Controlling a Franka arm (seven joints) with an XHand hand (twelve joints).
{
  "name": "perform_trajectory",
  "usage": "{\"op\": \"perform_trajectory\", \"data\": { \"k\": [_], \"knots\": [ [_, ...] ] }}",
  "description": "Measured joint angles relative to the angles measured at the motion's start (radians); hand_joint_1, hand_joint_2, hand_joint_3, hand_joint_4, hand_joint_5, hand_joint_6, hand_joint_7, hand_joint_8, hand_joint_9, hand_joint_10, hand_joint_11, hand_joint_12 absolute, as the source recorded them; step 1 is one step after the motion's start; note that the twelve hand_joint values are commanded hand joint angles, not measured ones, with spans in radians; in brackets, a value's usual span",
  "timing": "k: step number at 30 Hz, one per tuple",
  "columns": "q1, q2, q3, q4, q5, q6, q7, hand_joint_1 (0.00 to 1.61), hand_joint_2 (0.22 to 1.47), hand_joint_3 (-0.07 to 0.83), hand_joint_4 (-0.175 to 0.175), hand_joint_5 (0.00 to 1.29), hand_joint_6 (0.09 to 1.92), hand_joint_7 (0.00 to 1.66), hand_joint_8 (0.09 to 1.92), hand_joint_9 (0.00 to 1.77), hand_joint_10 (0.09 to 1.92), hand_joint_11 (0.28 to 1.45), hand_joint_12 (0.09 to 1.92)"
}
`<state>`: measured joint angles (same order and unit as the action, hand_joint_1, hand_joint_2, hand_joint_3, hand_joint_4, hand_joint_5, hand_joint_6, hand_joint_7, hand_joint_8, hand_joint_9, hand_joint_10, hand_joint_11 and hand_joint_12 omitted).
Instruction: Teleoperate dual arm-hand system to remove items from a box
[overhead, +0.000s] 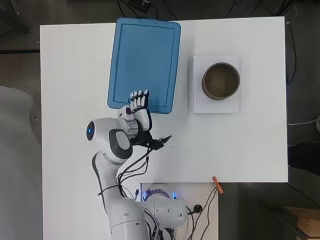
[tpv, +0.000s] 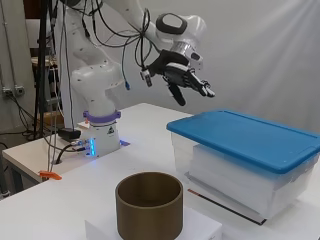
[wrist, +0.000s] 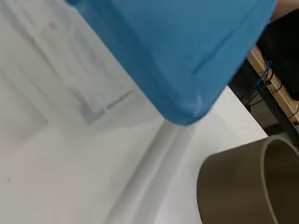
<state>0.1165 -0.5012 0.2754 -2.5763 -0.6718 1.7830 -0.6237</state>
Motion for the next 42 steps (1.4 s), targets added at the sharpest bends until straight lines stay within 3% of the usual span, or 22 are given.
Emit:
{"op": "perform_trajectory", "data": {
  "k": [13, 14, 15, 16, 17, 19, 21, 23, 25, 26, 27, 28, 30, 31, 33, 36, 38, 42],
  "knots": [
    [-0.019, 0.191, -0.067, 0.028, -0.172, 0.168, -0.039, 0.18, 0.85, 0.003, -0.073, 0.00, 0.09, 0.01, 0.09, 0.15, 0.09, 0.36, 0.09],
    [-0.018, 0.194, -0.065, 0.027, -0.193, 0.181, -0.054, 0.61, 0.95, 0.006, -0.096, 0.25, 0.46, 0.35, 0.33, 0.51, 0.34, 0.49, 0.32],
    [-0.017, 0.197, -0.063, 0.026, -0.208, 0.194, -0.068, 0.88, 1.07, 0.016, -0.002, 0.48, 1.06, 0.67, 0.95, 0.86, 0.96, 0.74, 0.90],
    [-0.015, 0.197, -0.064, 0.025, -0.207, 0.206, -0.079, 1.02, 1.14, 0.016, 0.077, 0.65, 1.47, 0.90, 1.41, 1.12, 1.41, 0.94, 1.34],
    [-0.014, 0.194, -0.072, 0.026, -0.195, 0.221, -0.099, 1.09, 1.17, 0.014, 0.125, 0.72, 1.69, 0.99, 1.67, 1.22, 1.66, 1.01, 1.61],
    [-0.010, 0.193, -0.081, 0.032, -0.160, 0.233, -0.173, 1.14, 1.20, 0.009, 0.164, 0.74, 1.87, 0.99, 1.88, 1.19, 1.86, 0.97, 1.80],
    [-0.007, 0.190, -0.082, 0.042, -0.130, 0.235, -0.294, 1.17, 1.21, 0.007, 0.174, 0.70, 1.91, 0.93, 1.92, 1.09, 1.91, 0.87, 1.82],
    [-0.001, 0.181, -0.076, 0.045, -0.109, 0.244, -0.380, 1.17, 1.22, 0.006, 0.175, 0.62, 1.92, 0.88, 1.92, 1.04, 1.92, 0.82, 1.81],
    [0.008, 0.157, -0.074, 0.029, -0.099, 0.272, -0.388, 0.99, 1.28, 0.041, 0.092, 0.60, 1.75, 0.84, 1.92, 1.01, 1.92, 0.80, 1.82],
    [0.013, 0.141, -0.073, 0.021, -0.094, 0.289, -0.377, 0.94, 1.30, 0.050, 0.071, 0.59, 1.70, 0.83, 1.92, 1.01, 1.92, 0.81, 1.83],
    [0.021, 0.116, -0.069, 0.014, -0.086, 0.307, -0.362, 1.00, 1.28, 0.037, 0.105, 0.57, 1.77, 0.84, 1.92, 1.02, 1.92, 0.82, 1.83],
    [0.026, 0.094, -0.065, 0.010, -0.081, 0.318, -0.357, 1.05, 1.29, 0.031, 0.029, 0.55, 1.69, 0.79, 1.86, 0.96, 1.87, 0.76, 1.76],
    [0.035, 0.070, -0.060, -0.001, -0.070, 0.338, -0.361, 0.38, 1.15, -0.003, -0.057, 0.21, 0.68, 0.36, 0.79, 0.47, 0.85, 0.51, 0.76],
    [0.034, 0.073, -0.058, -0.002, -0.067, 0.341, -0.359, 0.19, 1.09, -0.005, -0.091, 0.11, 0.35, 0.26, 0.43, 0.37, 0.50, 0.47, 0.42],
    [0.030, 0.104, -0.041, 0.024, -0.033, 0.290, -0.309, 0.04, 1.02, -0.005, -0.123, 0.04, 0.09, 0.20, 0.11, 0.32, 0.15, 0.44, 0.11],
    [0.026, 0.134, -0.047, 0.056, 0.076, 0.127, -0.186, 0.05, 0.97, -0.015, -0.136, 0.02, 0.09, 0.15, 0.09, 0.30, 0.09, 0.44, 0.09],
    [0.024, 0.135, -0.058, 0.022, 0.092, 0.088, -0.142, 0.10, 0.93, -0.024, -0.137, 0.01, 0.09, 0.13, 0.09, 0.29, 0.09, 0.44, 0.09],
    [0.015, 0.180, -0.081, -0.038, -0.028, 0.200, 0.038, 0.20, 0.87, -0.013, -0.126, 0.00, 0.09, 0.10, 0.09, 0.28, 0.09, 0.42, 0.09]
  ]
}}
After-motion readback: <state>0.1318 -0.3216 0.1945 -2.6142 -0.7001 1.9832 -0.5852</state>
